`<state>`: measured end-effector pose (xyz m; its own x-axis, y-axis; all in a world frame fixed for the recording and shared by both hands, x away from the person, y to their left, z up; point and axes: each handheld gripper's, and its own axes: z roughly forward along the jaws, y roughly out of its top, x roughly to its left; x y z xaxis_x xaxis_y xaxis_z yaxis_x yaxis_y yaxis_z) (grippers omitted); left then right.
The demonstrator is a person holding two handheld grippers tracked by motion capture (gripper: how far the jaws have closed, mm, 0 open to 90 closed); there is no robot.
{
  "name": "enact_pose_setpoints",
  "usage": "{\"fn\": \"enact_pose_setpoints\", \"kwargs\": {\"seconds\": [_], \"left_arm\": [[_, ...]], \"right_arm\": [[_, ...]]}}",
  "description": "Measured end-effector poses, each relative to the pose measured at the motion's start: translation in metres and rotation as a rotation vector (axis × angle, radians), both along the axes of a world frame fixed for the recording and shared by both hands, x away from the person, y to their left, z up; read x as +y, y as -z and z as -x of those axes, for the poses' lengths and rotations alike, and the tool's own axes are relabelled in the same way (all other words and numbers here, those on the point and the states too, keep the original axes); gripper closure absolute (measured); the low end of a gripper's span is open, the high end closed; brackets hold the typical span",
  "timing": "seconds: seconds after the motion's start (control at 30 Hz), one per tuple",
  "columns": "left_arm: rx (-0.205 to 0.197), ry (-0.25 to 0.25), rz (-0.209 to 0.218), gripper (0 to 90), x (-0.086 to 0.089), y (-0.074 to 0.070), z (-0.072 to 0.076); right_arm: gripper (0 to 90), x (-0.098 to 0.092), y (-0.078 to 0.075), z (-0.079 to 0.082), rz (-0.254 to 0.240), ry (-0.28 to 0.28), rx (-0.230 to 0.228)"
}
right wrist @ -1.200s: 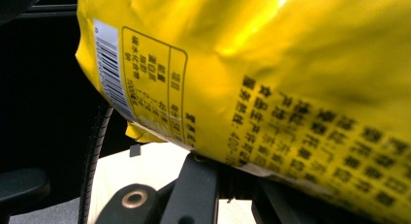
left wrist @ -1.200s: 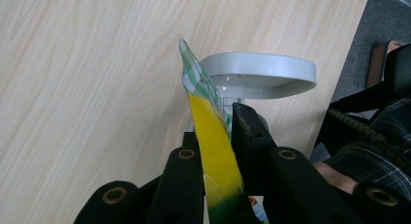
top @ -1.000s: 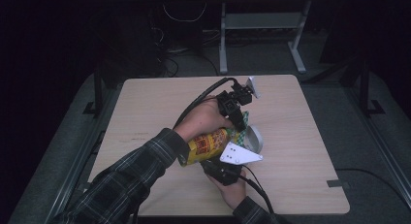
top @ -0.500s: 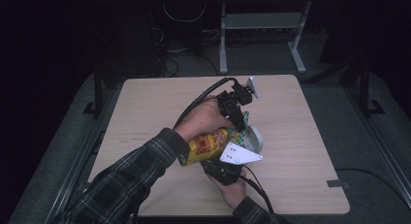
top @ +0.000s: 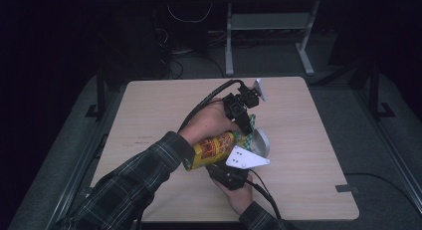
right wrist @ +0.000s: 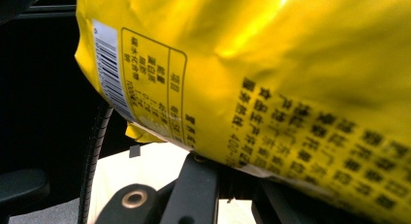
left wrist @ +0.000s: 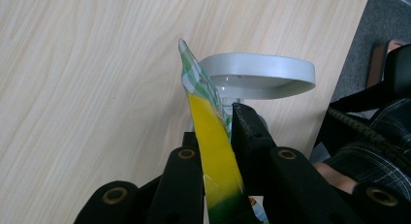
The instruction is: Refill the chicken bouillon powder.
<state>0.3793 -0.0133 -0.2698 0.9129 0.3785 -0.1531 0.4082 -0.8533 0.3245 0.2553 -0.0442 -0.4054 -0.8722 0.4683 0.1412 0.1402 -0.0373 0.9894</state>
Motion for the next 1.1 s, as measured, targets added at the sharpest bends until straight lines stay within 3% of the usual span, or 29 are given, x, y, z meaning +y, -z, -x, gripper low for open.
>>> {"fn": "enact_pose_setpoints", "kwargs": {"seconds": [1.1], "left_arm": [[-0.004,0.005,0.001,81.0,-0.0019,-0.0018,0.0002]], "right_arm": [[90.0,-0.0016,-0.0010,-0.0006,-0.003,0.001,-0.004]]}}
